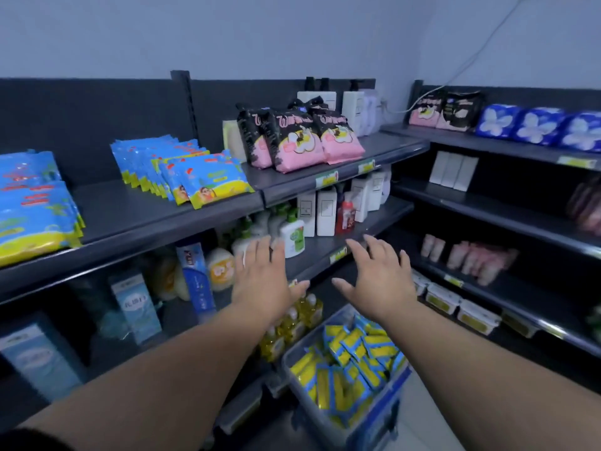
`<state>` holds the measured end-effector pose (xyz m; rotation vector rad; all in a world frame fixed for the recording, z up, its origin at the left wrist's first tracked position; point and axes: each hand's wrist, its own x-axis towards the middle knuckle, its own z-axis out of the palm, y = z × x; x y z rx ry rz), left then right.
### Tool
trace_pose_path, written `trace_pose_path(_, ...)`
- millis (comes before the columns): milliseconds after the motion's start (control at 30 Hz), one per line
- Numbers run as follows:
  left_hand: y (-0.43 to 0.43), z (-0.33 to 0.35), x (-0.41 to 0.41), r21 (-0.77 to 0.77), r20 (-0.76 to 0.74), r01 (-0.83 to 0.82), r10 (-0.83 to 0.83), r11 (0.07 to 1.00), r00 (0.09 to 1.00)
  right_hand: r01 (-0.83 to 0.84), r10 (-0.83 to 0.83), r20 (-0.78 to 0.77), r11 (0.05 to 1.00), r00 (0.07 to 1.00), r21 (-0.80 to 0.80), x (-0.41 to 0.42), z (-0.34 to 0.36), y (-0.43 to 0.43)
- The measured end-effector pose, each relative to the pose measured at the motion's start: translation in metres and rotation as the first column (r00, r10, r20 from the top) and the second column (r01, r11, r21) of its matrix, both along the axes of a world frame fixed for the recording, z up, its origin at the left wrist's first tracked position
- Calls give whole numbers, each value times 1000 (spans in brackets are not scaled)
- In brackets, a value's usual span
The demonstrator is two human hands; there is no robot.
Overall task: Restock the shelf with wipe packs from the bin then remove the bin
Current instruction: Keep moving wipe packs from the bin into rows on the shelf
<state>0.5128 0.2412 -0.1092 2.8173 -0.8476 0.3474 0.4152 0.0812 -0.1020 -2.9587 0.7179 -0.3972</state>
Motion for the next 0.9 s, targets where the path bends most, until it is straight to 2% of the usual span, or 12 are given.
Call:
trace_pose_path(167, -51, -44, -26, 20, -90, 7, -5, 1000, 996, 37, -35, -95, 999, 995, 25, -37, -42, -61)
trace_pose_path(333, -77, -95, -30, 27, -95, 4, -2, 1000, 995, 83, -62, -197, 992, 978, 99, -45, -92, -96)
trace_pose_path(500, -90, -148, -1, 114, -271, -1, 32, 994, 962, 126, -71, -296, 977, 952, 170, -29, -142, -115)
trace_pose_path(667, -103, -196, 43, 153, -364, -6, 62, 988, 929, 165, -89, -381, 971, 921, 171, 3, -188, -129)
trace_pose_path(900, -114, -265, 76, 247, -465, 23, 98, 969, 880, 156, -32, -486, 964, 873, 216, 36, -266, -138)
